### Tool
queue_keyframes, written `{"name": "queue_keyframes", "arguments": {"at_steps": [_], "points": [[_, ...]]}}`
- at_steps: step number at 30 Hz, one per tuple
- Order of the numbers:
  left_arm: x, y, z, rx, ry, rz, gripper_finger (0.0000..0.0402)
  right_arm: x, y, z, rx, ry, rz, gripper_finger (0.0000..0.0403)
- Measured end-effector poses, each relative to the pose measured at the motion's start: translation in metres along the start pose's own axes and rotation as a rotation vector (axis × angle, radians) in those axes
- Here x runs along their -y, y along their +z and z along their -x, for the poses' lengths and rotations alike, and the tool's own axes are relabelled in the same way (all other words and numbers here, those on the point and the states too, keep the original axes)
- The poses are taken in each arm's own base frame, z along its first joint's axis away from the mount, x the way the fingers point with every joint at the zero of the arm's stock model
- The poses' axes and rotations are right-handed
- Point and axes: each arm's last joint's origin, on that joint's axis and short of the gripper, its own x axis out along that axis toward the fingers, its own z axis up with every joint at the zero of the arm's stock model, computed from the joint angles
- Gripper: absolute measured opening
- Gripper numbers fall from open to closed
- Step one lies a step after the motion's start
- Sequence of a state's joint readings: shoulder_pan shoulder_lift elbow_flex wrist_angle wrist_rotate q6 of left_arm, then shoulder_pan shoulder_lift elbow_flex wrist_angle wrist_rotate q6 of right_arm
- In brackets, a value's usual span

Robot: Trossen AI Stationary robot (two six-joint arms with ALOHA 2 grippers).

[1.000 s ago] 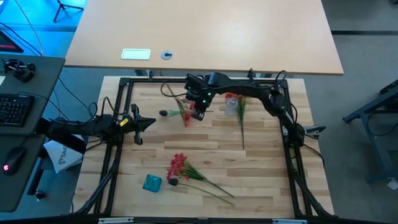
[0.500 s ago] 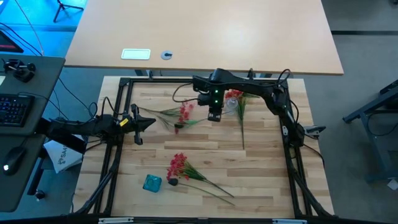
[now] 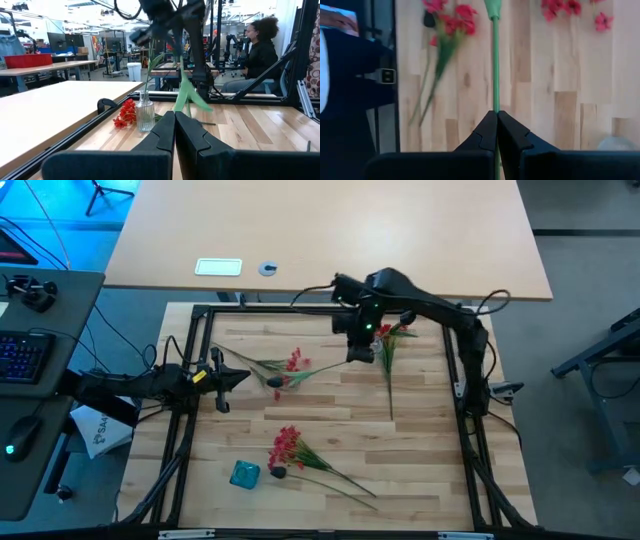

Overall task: Sort flowers into vase by color
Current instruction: Put the top black tulip into the transparent vase

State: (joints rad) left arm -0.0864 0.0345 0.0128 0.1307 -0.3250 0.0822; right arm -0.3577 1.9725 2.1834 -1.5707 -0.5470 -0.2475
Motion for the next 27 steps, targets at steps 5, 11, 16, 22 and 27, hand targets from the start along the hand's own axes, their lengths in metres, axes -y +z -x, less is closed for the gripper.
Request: {"name": "queue_keyframes", "arguments": {"at_steps": [5, 11, 16, 22, 27], "points": [[0.000, 0.000, 0.000, 0.000, 0.000, 0.000, 0.0000, -0.023, -0.014, 0.032, 0.086, 0.001, 0.059, 0.0000], [0.000, 0.000, 0.000, 0.000, 0.000, 0.000, 0.0000, -0.044, -0.032, 0.057, 0.155, -0.016, 0.090, 0.0000], [0.000, 0.000, 0.000, 0.000, 0.000, 0.000, 0.0000, -0.039, -0.052, 0.040, 0.190, 0.018, 0.080, 0.0000], [0.000, 0.000, 0.000, 0.000, 0.001, 0.000, 0.0000, -0.032, -0.087, 0.000, 0.412, 0.149, 0.061, 0.0000], [0.000, 0.000, 0.000, 0.000, 0.000, 0.000, 0.0000, -0.036, -0.102, -0.027, 0.787, 0.211, 0.149, 0.0000]]}}
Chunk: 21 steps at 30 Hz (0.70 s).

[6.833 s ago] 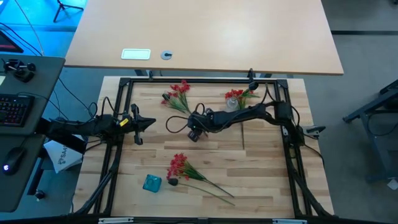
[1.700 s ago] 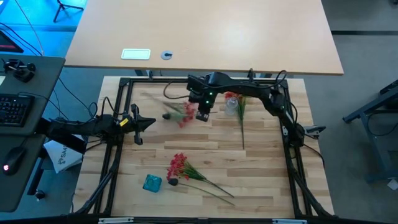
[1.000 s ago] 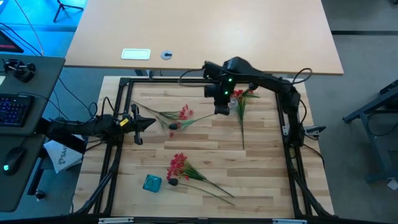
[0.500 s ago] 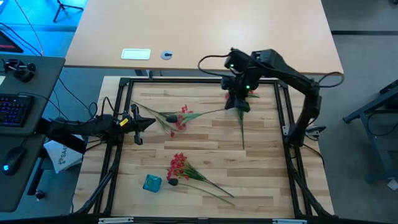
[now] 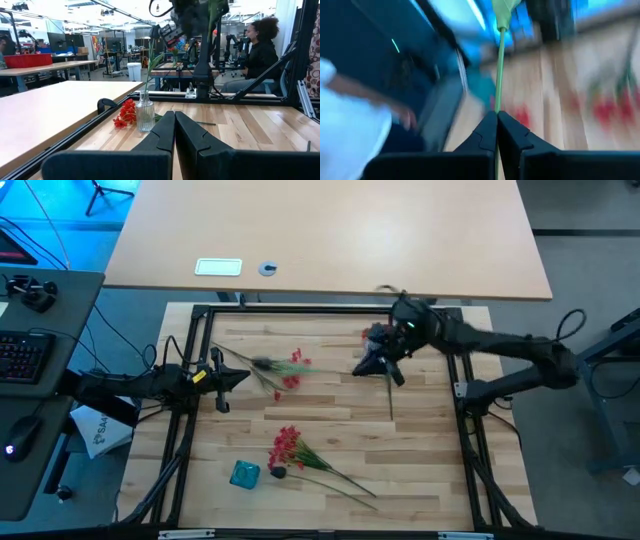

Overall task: Sort flowers into vase by color
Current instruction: Put the top black tulip into the transparent vase

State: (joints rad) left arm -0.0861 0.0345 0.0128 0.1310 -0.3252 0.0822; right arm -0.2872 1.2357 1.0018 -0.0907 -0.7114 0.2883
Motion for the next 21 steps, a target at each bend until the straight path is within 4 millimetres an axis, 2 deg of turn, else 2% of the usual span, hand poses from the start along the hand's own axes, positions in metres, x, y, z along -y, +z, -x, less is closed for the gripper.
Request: {"name": "queue_keyframes", "arguments": {"at_steps": [4, 7, 12, 21], "points": [[0.000, 0.000, 0.000, 0.000, 0.000, 0.000, 0.0000, 0.000, -0.018, -0.009, 0.382, 0.003, 0.113, 0.0000], [0.000, 0.000, 0.000, 0.000, 0.000, 0.000, 0.0000, 0.002, -0.027, -0.013, 0.588, -0.057, 0.170, 0.0000], [0.000, 0.000, 0.000, 0.000, 0.000, 0.000, 0.0000, 0.008, -0.025, -0.021, 0.672, -0.180, 0.232, 0.0000], [0.000, 0.000, 0.000, 0.000, 0.000, 0.000, 0.0000, 0.017, -0.002, -0.043, 0.676, -0.196, 0.294, 0.0000]]}}
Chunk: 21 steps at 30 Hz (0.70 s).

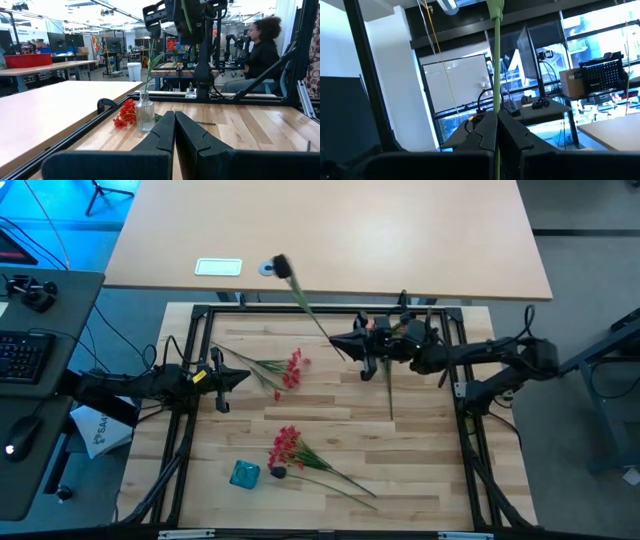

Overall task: Sort flowers into vase by color
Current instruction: Put the top black tulip into the transparent vase

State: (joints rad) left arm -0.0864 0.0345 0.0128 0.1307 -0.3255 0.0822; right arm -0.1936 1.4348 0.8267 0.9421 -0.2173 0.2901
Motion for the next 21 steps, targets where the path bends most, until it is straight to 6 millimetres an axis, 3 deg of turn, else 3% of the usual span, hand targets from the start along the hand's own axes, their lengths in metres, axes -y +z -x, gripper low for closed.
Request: {"name": "queue_keyframes", "arguments": {"at_steps": [7, 12, 14, 18, 21], "points": [[0.000, 0.003, 0.000, 0.031, 0.008, -0.194, 0.0000, 0.001, -0.002, -0.003, -0.011, -0.003, -0.039, 0.0000], [0.000, 0.002, 0.000, 0.019, 0.003, -0.190, 0.0000, 0.001, -0.002, -0.003, -0.006, -0.002, -0.052, 0.0000], [0.000, 0.008, 0.000, 0.079, -0.013, -0.052, 0.0000, 0.001, -0.001, -0.003, -0.004, -0.006, -0.077, 0.0000], [-0.004, 0.037, 0.007, 0.378, -0.066, 0.411, 0.0000, 0.001, -0.001, -0.003, -0.003, -0.007, -0.121, 0.0000], [-0.011, 0.051, 0.013, 0.548, 0.012, 0.654, 0.0000, 0.001, -0.001, -0.003, -0.003, -0.007, -0.122, 0.0000]]}}
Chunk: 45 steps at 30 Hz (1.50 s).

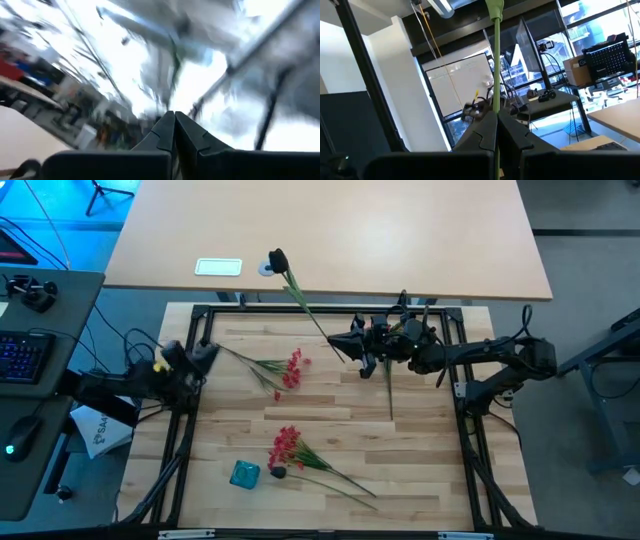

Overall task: Sort flowers into vase by color
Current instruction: Put the top black tulip into the transparent vase

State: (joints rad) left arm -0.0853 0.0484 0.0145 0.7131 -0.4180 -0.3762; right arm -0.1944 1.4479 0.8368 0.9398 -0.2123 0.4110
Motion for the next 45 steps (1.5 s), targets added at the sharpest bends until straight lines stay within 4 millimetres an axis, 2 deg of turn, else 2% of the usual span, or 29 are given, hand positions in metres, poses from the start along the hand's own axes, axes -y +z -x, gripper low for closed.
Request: {"name": "queue_keyframes", "arguments": {"at_steps": [4, 7, 12, 16, 21, 26, 29, 33, 41, 45], "points": [[0.009, 0.008, -0.014, -0.014, 0.048, 0.045, 0.0000, 0.001, 0.000, 0.000, 0.002, -0.004, 0.002, 0.0000], [0.022, 0.011, -0.039, -0.080, 0.045, 0.050, 0.0000, 0.003, 0.001, 0.001, 0.003, -0.009, 0.011, 0.0000], [0.043, -0.005, -0.099, -0.244, 0.041, -0.135, 0.0000, 0.006, 0.003, 0.001, 0.009, -0.019, 0.008, 0.0000], [0.041, -0.027, -0.146, -0.332, 0.068, -0.233, 0.0008, 0.006, 0.003, 0.002, 0.002, 0.004, 0.009, 0.0000], [0.028, -0.048, -0.194, -0.382, 0.099, -0.319, 0.0066, 0.004, 0.003, 0.002, -0.020, 0.067, 0.015, 0.0000], [0.031, -0.050, -0.230, -0.385, 0.006, -0.288, 0.0145, 0.000, 0.007, 0.004, -0.027, 0.113, 0.026, 0.0000], [0.037, -0.054, -0.241, -0.415, -0.083, -0.268, 0.0181, -0.002, 0.013, 0.005, -0.007, 0.118, 0.068, 0.0000], [0.041, -0.058, -0.243, -0.434, -0.129, -0.263, 0.0206, -0.005, 0.024, 0.010, 0.028, 0.123, 0.109, 0.0000], [0.042, -0.054, -0.247, -0.305, -0.077, -0.256, 0.0211, -0.010, 0.023, 0.008, 0.045, 0.132, 0.135, 0.0000], [0.040, -0.062, -0.250, -0.271, -0.095, -0.231, 0.0211, -0.014, 0.020, 0.007, 0.053, 0.105, 0.162, 0.0000]]}}
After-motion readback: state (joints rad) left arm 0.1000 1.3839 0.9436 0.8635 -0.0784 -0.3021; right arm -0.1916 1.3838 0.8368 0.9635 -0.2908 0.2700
